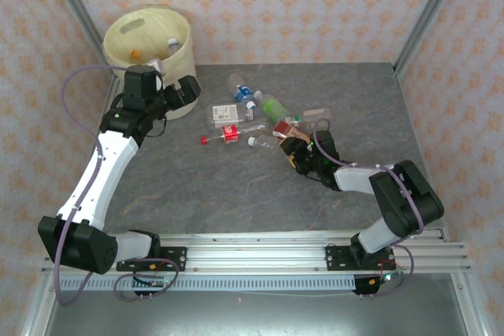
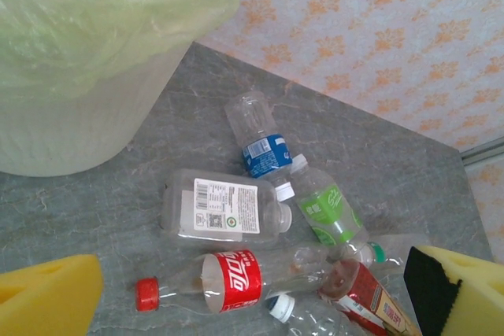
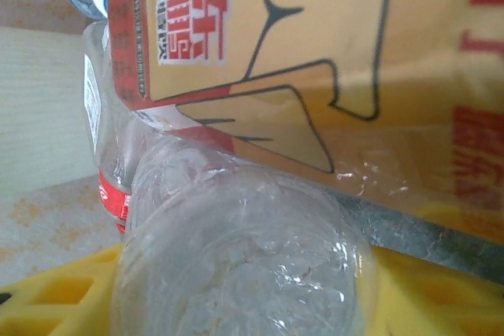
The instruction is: Put the plastic bottles in the bin
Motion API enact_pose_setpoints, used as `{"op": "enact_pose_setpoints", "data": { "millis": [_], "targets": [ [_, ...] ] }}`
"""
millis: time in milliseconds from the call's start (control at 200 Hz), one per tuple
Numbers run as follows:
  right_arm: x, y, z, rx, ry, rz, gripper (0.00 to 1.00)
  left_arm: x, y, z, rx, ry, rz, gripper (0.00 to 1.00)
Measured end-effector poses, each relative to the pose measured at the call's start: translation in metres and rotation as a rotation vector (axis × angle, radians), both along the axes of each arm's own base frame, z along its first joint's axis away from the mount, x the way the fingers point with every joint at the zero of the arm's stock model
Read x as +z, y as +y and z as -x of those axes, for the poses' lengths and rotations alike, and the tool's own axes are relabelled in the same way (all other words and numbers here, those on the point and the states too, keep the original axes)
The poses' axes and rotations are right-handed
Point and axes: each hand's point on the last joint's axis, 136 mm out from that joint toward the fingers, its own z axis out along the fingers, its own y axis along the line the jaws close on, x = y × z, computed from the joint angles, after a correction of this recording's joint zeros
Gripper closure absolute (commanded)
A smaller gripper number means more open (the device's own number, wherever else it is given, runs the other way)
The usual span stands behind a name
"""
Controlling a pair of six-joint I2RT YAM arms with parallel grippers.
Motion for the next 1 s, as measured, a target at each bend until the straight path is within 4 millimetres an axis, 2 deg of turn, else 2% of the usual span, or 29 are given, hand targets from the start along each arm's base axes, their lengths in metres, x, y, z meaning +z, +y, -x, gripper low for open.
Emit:
{"op": "enact_pose_setpoints", "data": {
  "millis": [125, 220, 435, 530, 630, 716, 836, 1001],
  "targets": [
    [0.004, 0.0, -0.001, 0.007, -0.022, 0.002, 0.51, -0.002, -0.005, 0.001, -0.008, 0.012, 0.04, 0.0],
    [0.015, 0.0, 0.0, 0.019, -0.06, 0.003, 0.52, -0.001, -0.009, 0.002, -0.016, 0.018, 0.072, 0.0],
    [0.079, 0.002, 0.002, 0.057, -0.244, -0.033, 0.52, -0.008, -0.024, 0.003, -0.036, 0.032, 0.208, 0.0],
    [0.114, 0.003, -0.002, 0.053, -0.323, -0.057, 0.52, -0.01, -0.042, 0.003, -0.069, 0.029, 0.296, 0.0],
    [0.15, 0.003, -0.009, 0.033, -0.402, -0.087, 0.52, -0.006, -0.071, 0.006, -0.126, 0.017, 0.38, 0.0],
    [0.172, 0.003, -0.014, 0.009, -0.455, -0.122, 0.52, 0.001, -0.096, 0.01, -0.171, 0.001, 0.441, 0.0],
    [0.19, 0.005, -0.018, -0.014, -0.491, -0.165, 0.52, 0.009, -0.127, 0.016, -0.226, -0.035, 0.523, 0.0],
    [0.209, 0.021, -0.013, 0.018, -0.531, -0.208, 0.52, 0.014, -0.157, 0.021, -0.271, -0.059, 0.593, 0.0]
  ]
}}
